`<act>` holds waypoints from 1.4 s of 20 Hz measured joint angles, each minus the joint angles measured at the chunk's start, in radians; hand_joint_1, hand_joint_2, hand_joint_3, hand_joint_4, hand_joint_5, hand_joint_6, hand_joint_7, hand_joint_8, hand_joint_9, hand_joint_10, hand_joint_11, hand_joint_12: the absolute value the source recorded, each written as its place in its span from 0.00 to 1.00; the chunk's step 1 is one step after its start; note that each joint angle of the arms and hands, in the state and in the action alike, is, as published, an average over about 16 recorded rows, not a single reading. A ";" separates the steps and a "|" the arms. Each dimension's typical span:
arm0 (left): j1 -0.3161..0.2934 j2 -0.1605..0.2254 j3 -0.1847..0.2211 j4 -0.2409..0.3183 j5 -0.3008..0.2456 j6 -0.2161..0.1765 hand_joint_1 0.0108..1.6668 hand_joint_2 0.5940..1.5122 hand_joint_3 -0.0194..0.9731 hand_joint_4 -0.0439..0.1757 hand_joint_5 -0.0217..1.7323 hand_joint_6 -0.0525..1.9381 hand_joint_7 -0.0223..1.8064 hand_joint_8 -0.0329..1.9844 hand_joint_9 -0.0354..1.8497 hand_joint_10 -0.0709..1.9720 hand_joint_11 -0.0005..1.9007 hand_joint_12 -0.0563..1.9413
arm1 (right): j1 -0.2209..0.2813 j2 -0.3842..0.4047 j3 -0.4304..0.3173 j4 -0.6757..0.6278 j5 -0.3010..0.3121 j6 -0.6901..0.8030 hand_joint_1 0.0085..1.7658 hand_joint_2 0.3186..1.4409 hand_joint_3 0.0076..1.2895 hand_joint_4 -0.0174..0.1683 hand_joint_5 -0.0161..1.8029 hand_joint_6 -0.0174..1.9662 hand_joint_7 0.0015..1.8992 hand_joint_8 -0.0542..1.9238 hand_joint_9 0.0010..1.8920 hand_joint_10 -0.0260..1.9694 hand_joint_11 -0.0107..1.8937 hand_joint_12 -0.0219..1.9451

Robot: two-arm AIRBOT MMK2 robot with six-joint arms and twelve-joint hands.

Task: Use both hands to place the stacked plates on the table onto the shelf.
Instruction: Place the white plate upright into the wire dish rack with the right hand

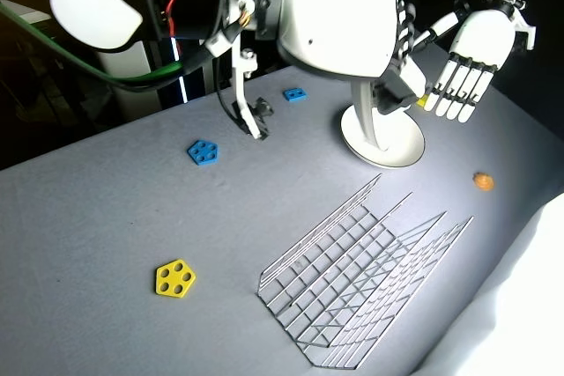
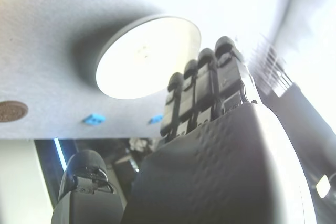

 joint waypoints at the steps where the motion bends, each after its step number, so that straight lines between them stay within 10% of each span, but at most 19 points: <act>1: 0.001 -0.005 0.001 0.000 0.003 0.000 0.00 0.49 0.04 0.21 0.05 0.04 0.05 0.01 0.05 0.04 0.02 0.04 | 0.002 0.006 0.005 0.015 -0.005 0.013 0.71 0.62 0.00 0.13 0.55 0.43 0.55 0.45 0.62 0.07 0.36 0.62; 28: 0.071 -0.109 0.052 0.000 0.078 -0.016 0.00 0.49 0.04 0.20 0.06 0.04 0.05 0.01 0.05 0.04 0.01 0.05 | 0.096 0.014 0.308 -0.460 -0.158 0.757 0.71 0.62 0.00 0.11 0.55 0.45 0.55 0.44 0.65 0.05 0.38 0.60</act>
